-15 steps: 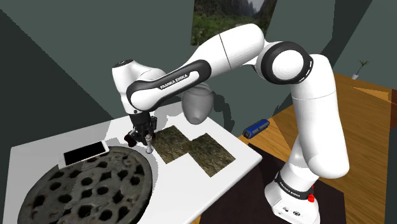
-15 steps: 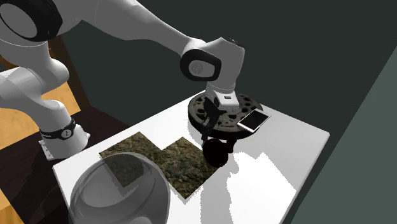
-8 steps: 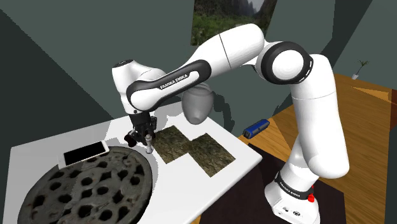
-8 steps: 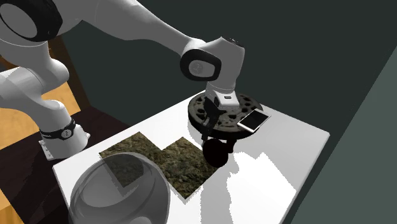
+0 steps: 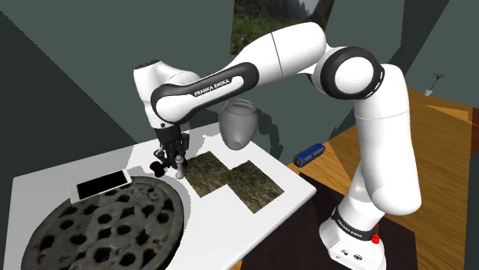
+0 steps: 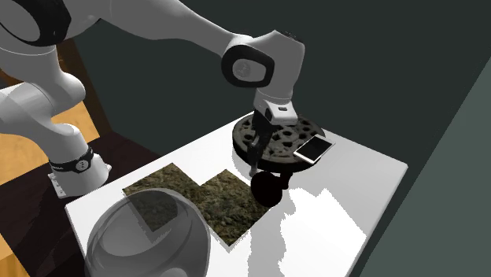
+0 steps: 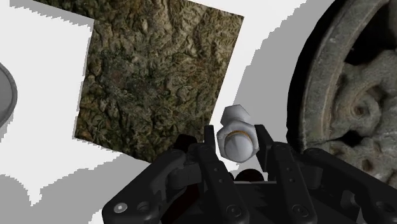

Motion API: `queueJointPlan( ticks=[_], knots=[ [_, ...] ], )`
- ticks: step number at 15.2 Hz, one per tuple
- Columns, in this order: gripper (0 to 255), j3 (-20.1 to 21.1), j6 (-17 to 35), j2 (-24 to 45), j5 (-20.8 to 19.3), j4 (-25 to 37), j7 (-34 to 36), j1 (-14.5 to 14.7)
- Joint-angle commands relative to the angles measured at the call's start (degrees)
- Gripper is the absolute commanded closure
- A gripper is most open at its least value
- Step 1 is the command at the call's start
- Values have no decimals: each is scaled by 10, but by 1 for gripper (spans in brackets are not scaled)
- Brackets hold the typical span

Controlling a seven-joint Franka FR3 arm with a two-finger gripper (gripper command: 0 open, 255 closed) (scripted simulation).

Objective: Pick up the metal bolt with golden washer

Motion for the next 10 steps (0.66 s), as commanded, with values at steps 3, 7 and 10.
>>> queueJointPlan(
  ticks=[3,7,10],
  knots=[
    [255,2,-25,-10,4,15,-3,0],
    [255,4,-50,-20,7,32,-6,0],
    [255,4,-58,-22,8,37,-7,0]
  ],
)
